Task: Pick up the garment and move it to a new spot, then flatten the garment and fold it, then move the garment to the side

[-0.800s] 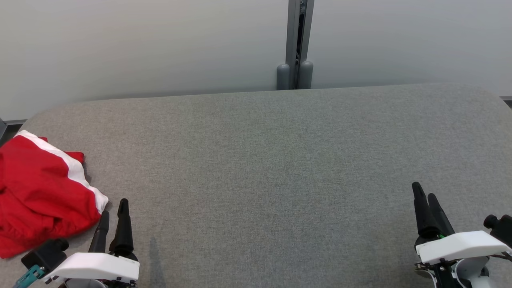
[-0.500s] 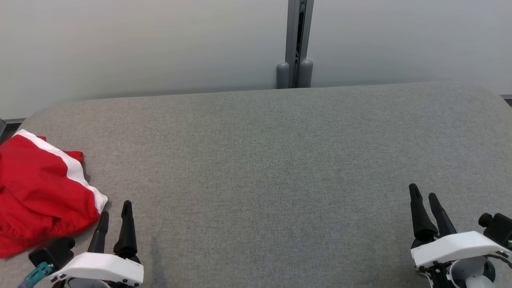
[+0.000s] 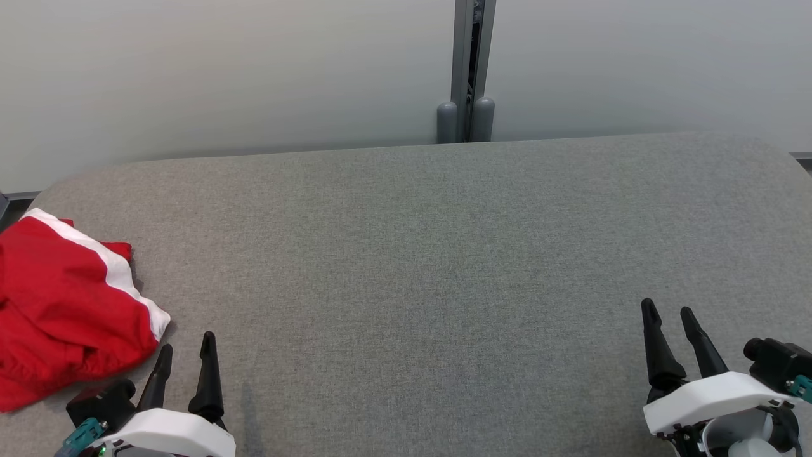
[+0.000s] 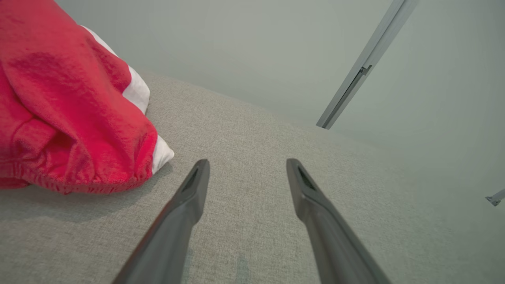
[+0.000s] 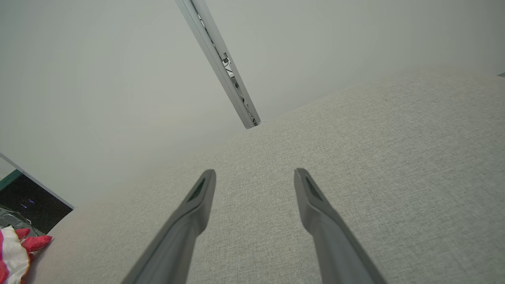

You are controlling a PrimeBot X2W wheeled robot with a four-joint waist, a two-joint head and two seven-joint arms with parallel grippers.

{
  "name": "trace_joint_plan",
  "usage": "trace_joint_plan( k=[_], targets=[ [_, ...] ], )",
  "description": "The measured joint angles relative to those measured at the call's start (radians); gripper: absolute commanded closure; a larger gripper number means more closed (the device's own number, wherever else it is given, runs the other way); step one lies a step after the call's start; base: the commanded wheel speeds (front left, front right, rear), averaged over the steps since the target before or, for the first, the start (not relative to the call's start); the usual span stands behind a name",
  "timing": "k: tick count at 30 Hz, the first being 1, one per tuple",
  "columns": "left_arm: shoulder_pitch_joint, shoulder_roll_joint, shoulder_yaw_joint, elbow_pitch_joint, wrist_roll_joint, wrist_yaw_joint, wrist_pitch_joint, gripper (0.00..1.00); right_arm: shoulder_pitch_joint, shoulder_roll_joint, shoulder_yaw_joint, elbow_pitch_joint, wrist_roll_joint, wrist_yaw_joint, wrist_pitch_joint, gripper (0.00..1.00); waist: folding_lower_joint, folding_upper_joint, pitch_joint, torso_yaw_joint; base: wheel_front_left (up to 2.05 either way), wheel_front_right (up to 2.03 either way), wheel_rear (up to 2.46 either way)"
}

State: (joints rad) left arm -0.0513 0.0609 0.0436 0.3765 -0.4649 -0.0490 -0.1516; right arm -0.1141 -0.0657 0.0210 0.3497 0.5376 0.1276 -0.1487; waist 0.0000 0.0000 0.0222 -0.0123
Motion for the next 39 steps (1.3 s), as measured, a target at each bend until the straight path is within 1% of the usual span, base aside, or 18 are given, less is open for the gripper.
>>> trace_joint_plan(
  k=[10,39],
  targets=[
    [0.001,0.012,-0.016,0.01,0.11,0.024,-0.026,0.0,-0.001,0.001,-0.002,0.01,-0.129,0.0,-0.028,0.0,0.0,0.0,0.003,0.001,0.0,0.0,0.0],
    [0.002,0.019,-0.026,-0.02,0.341,0.064,-0.086,0.0,-0.012,0.013,-0.031,-0.013,-0.378,0.002,-0.087,0.0,0.0,0.0,0.015,-0.002,0.0,0.0,0.0]
  ],
)
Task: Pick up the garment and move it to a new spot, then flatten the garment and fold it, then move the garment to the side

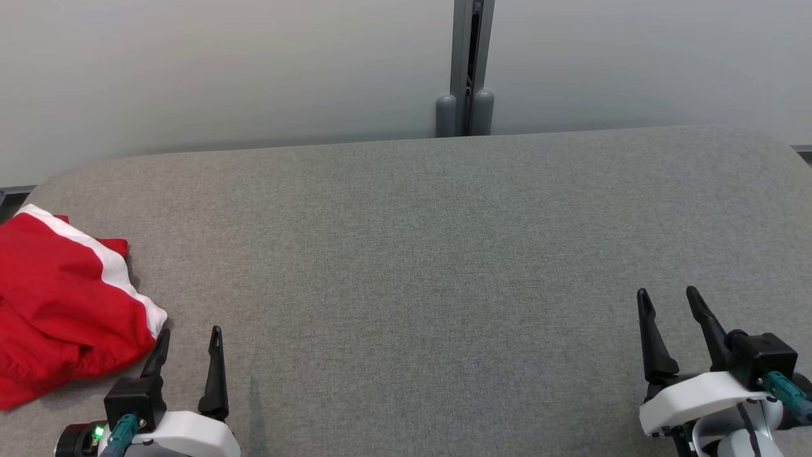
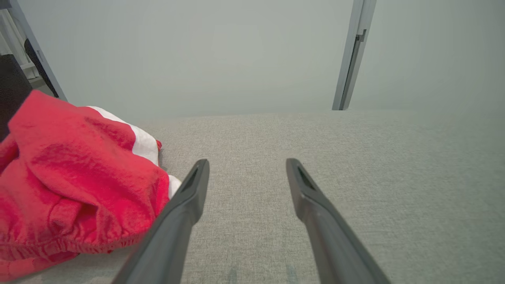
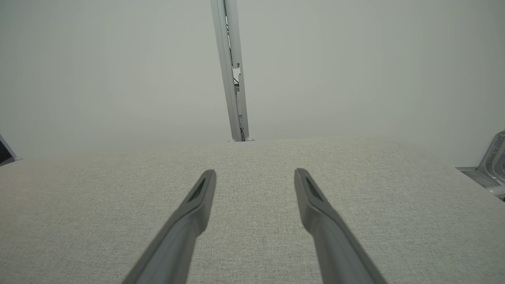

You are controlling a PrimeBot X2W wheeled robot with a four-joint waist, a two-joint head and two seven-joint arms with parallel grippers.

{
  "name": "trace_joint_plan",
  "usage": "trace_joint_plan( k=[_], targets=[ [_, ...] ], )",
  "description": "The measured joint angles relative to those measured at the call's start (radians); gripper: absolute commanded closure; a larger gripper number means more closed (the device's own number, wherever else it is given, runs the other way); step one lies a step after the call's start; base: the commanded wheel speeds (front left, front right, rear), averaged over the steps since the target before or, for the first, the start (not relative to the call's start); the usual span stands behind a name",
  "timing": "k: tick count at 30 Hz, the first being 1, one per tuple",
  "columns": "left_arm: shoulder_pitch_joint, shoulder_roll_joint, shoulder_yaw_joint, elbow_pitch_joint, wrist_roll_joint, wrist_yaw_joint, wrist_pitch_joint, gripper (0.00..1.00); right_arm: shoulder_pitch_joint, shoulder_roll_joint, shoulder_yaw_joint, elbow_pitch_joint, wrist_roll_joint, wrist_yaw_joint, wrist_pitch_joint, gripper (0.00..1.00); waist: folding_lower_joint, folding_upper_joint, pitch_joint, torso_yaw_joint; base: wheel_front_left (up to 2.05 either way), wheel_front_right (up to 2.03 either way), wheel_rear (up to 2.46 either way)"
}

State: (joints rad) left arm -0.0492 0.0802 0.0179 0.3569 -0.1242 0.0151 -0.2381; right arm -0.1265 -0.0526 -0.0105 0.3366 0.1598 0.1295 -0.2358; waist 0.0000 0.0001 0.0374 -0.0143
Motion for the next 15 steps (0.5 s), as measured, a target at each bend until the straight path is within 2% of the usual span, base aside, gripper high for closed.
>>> trace_joint_plan(
  k=[15],
  targets=[
    [0.0,-0.002,0.012,0.014,0.096,0.002,-0.024,0.0,-0.006,0.002,-0.014,0.011,-0.105,0.0,-0.024,0.0,0.0,0.0,0.009,0.004,0.0,0.0,0.0]
  ],
)
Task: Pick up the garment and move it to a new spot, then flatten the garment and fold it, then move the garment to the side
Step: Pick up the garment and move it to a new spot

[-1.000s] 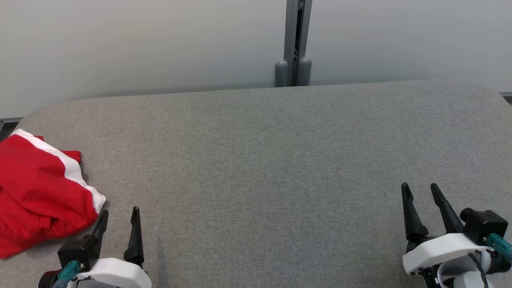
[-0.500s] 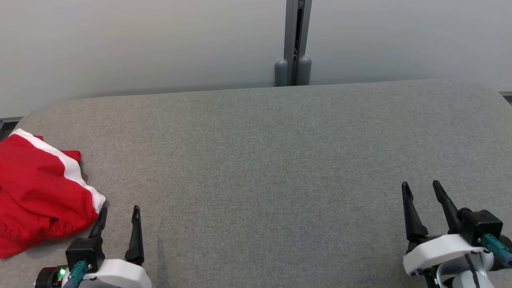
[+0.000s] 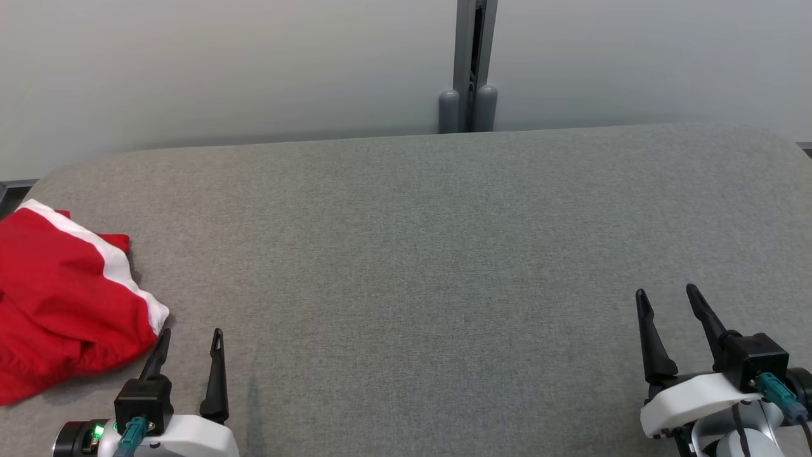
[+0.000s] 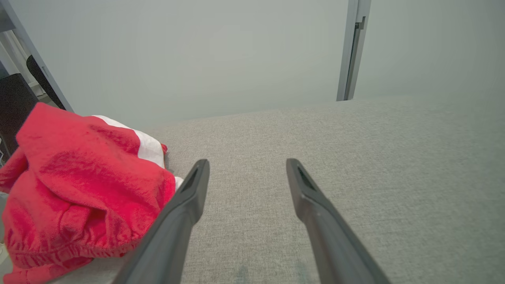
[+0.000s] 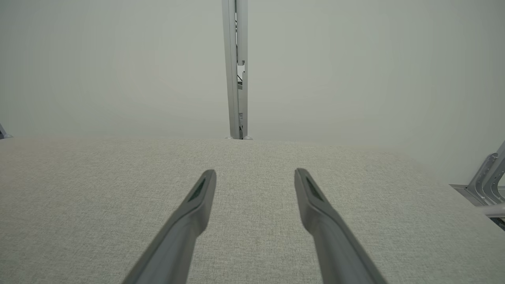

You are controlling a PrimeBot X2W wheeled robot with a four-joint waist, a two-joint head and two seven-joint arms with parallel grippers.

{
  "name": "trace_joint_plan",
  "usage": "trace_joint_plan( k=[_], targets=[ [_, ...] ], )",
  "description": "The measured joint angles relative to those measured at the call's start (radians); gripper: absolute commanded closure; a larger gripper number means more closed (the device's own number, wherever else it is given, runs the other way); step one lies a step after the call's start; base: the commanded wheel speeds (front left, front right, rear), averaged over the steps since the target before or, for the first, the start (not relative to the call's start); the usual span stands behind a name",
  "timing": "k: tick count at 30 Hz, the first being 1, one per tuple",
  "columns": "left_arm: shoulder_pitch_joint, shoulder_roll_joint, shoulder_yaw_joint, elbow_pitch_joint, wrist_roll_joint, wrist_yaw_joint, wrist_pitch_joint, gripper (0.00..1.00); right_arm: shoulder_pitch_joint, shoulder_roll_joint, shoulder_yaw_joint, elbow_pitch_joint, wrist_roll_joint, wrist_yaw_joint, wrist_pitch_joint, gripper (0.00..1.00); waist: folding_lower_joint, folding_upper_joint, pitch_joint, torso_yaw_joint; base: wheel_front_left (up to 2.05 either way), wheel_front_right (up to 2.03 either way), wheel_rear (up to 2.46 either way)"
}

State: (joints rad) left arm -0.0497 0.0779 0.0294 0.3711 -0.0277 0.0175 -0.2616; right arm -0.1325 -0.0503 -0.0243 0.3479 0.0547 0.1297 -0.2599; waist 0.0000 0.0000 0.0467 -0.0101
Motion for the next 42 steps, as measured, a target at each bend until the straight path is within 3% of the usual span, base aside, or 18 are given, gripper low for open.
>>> trace_joint_plan(
  k=[12,33,42],
  targets=[
    [-0.005,-0.007,0.017,0.016,-0.004,-0.013,-0.002,0.0,0.007,0.001,0.025,0.003,0.008,0.0,-0.001,0.0,0.0,0.0,0.005,0.093,0.0,0.0,0.0],
    [0.024,-0.013,0.099,0.043,-0.018,-0.023,-0.002,0.0,0.014,0.002,0.139,0.038,0.036,0.001,-0.002,0.0,0.0,0.0,-0.004,0.442,0.0,0.0,0.0],
    [0.025,-0.021,0.126,0.054,-0.032,-0.035,-0.002,0.0,-0.004,0.0,0.156,0.045,0.04,0.001,-0.002,0.0,0.0,0.0,0.019,0.481,0.0,0.0,0.0]
  ],
)
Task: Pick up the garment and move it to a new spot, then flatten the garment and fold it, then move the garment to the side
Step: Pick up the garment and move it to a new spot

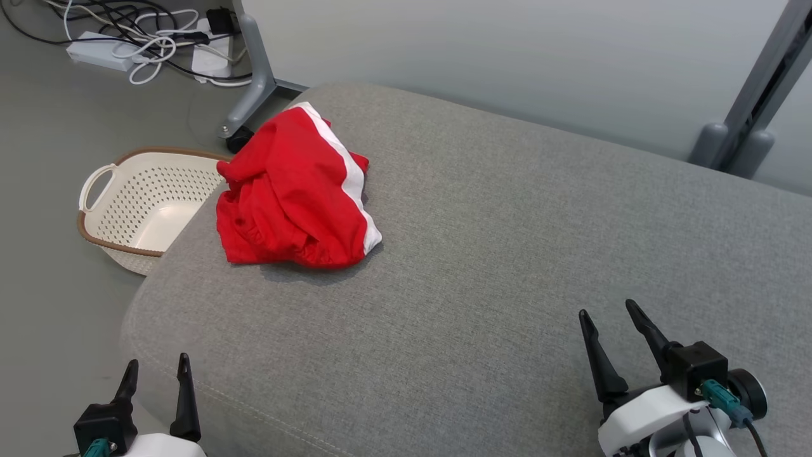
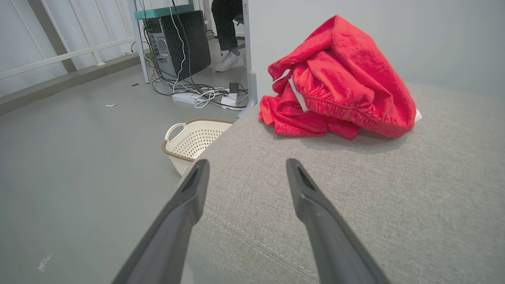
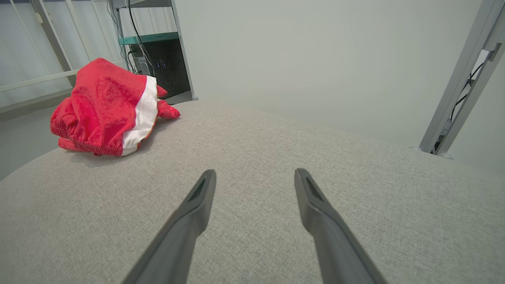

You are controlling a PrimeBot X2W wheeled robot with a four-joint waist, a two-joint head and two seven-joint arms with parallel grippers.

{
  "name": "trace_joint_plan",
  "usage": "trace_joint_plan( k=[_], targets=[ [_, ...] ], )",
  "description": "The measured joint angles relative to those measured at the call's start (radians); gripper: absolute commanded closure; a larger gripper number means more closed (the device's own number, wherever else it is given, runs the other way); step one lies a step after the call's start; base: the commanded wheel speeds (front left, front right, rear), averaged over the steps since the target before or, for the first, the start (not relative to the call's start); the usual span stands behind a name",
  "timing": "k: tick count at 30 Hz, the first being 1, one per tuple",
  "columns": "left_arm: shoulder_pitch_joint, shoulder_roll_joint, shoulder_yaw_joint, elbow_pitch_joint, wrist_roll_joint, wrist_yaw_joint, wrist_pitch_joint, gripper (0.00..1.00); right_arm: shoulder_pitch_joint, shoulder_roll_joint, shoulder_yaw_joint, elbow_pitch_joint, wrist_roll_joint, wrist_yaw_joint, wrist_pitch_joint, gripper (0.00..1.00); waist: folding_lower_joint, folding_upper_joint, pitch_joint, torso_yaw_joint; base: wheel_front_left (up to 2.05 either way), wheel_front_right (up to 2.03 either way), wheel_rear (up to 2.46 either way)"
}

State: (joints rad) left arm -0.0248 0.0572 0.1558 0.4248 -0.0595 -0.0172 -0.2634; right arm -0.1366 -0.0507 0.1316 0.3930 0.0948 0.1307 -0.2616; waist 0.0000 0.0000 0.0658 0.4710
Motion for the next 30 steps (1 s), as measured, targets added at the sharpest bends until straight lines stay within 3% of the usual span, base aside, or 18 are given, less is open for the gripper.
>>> trace_joint_plan(
  k=[2,14,21,30],
  targets=[
    [-0.011,-0.002,0.002,0.019,-0.021,-0.031,0.0,0.0,-0.01,-0.01,0.004,-0.001,0.0,0.0,0.0,0.0,0.0,0.0,0.018,-0.01,0.0,0.0,0.0],
    [-0.205,0.002,0.016,0.125,-0.07,-0.098,0.0,0.0,-0.065,-0.061,0.015,-0.021,-0.013,0.0,0.0,0.0,0.0,0.0,0.121,-0.074,0.0,0.0,0.0],
    [-0.389,0.075,0.011,0.202,-0.094,-0.109,0.0,0.0,-0.114,-0.082,0.031,-0.022,-0.009,0.0,0.0,0.0,0.0,0.0,0.194,-0.126,0.0,0.0,0.0],
    [-0.608,0.181,-0.09,0.371,-0.191,-0.112,0.0,0.0,-0.159,-0.092,0.047,-0.025,-0.007,0.0,0.0,0.0,0.0,0.0,0.271,-0.199,0.0,0.0,0.0]
  ],
)
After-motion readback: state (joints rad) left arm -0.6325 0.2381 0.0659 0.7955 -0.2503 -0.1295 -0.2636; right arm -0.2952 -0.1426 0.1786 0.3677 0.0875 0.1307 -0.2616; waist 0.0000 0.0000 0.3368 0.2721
